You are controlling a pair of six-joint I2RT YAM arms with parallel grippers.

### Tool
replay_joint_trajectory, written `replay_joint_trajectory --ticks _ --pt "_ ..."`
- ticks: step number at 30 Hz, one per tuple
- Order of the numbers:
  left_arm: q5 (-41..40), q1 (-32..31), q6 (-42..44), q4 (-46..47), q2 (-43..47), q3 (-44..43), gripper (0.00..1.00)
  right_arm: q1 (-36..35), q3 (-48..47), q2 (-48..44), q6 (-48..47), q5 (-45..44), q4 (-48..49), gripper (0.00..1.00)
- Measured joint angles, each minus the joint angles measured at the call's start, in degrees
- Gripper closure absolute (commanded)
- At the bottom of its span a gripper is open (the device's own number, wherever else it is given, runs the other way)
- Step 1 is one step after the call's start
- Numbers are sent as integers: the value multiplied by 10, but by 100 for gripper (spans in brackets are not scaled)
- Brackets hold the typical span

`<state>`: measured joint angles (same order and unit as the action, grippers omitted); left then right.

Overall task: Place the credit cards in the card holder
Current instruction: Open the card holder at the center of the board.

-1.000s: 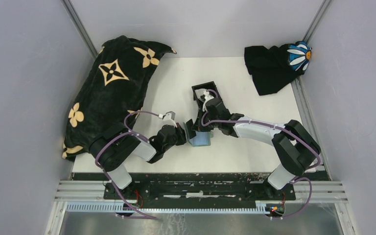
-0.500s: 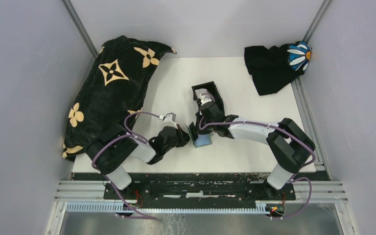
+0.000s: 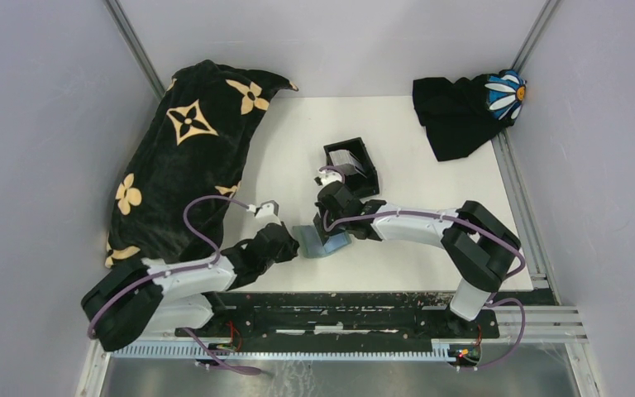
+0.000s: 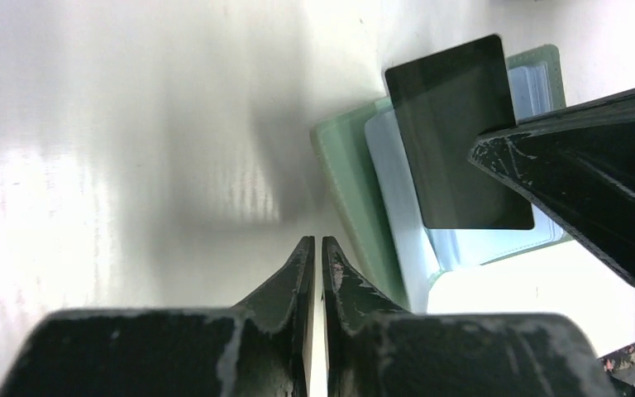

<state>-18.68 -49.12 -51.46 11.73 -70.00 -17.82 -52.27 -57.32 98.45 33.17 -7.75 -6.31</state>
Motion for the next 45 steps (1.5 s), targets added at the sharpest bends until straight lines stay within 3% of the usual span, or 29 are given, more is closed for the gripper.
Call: replay_joint_trajectory --ticks 6,12,28,45 --pt "-45 -2 0 -109 122 -2 85 -19 -18 10 -12 -35 -18 99" --pt "-51 -2 0 -132 160 -17 85 -26 -24 12 -16 -54 -27 99" --pt "-7 -17 1 -66 47 -63 86 -28 -25 12 -16 -63 -33 99" --pt "-28 -35 -2 -33 -44 -47 89 -27 -22 9 -7 -58 -31 99"
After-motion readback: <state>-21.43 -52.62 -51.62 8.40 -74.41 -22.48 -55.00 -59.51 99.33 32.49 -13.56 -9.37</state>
